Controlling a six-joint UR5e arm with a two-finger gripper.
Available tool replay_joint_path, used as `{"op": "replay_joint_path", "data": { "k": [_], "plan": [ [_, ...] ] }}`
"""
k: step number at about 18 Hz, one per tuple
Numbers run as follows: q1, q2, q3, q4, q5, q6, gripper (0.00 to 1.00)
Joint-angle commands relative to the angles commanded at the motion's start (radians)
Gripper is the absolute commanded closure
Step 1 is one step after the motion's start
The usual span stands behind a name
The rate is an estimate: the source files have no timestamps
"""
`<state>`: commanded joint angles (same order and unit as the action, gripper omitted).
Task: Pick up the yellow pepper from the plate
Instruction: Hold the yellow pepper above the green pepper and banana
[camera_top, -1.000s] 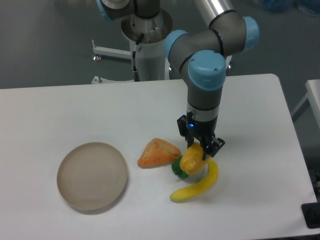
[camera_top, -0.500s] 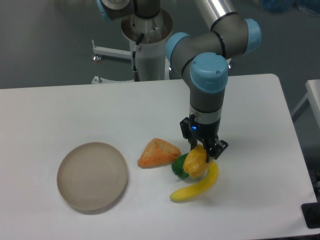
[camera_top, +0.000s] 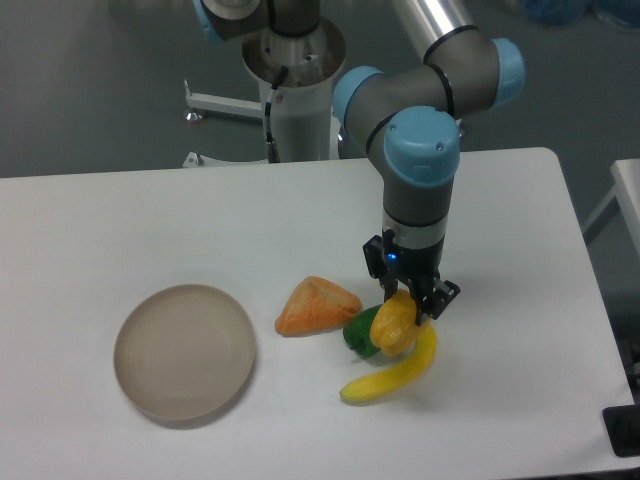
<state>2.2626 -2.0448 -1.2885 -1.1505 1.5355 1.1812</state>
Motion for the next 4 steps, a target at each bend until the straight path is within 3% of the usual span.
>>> {"op": "replay_joint_path", "data": {
  "k": [4],
  "plan": [
    [0.002,0.0,-0.005,0.005,0.0,0.0,0.55]
  ]
}}
